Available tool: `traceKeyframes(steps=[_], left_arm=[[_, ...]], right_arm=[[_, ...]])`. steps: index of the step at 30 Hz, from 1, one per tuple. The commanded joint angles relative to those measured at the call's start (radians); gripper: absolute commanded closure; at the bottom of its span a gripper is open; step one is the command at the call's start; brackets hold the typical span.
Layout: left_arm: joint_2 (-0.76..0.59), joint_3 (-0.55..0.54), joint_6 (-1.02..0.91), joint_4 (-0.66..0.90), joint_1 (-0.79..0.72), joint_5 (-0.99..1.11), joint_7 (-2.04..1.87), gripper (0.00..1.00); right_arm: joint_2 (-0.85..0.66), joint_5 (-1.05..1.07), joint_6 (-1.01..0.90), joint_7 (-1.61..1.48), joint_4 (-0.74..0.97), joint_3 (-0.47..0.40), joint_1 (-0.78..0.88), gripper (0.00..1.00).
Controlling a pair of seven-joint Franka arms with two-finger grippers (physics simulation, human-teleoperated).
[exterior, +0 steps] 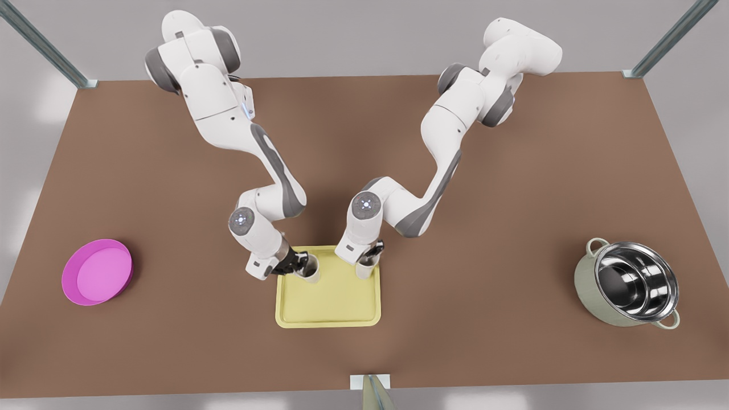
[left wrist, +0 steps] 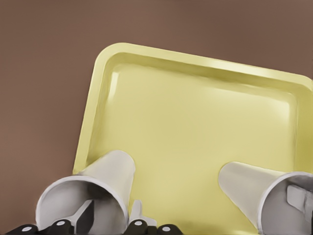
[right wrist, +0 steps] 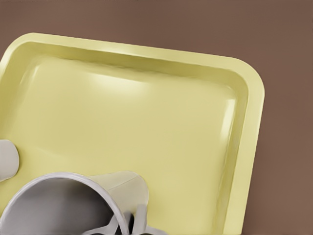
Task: Use both arms to respectively pick up the white IKEA cups from the middle-left and middle-right positions, then place the white IKEA cups onto the middle-middle tray, ensuring that the cups remain upright and do not tip over
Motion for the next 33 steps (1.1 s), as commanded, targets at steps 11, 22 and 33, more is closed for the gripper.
traceKeyframes(steps=[11,22,33], left_arm=[[-0.072,-0.002,-0.132,0.007,0.017,0.001,-0.178,0.0],[-0.792,-0.031,-0.634,-0.504,0.681,-0.083,0.792,0.0],[-0.795,-0.044,-0.713,-0.51,0.688,-0.1,0.793,0.0]], right_arm=[[0.005,-0.009,0.046,0.238,0.015,-0.002,0.011,0.0],[-0.274,-0.274,-0.642,0.117,0.012,-0.028,-0.184,0.0],[-0.601,-0.449,-1.033,-0.073,0.133,-0.025,-0.308,0.0]])
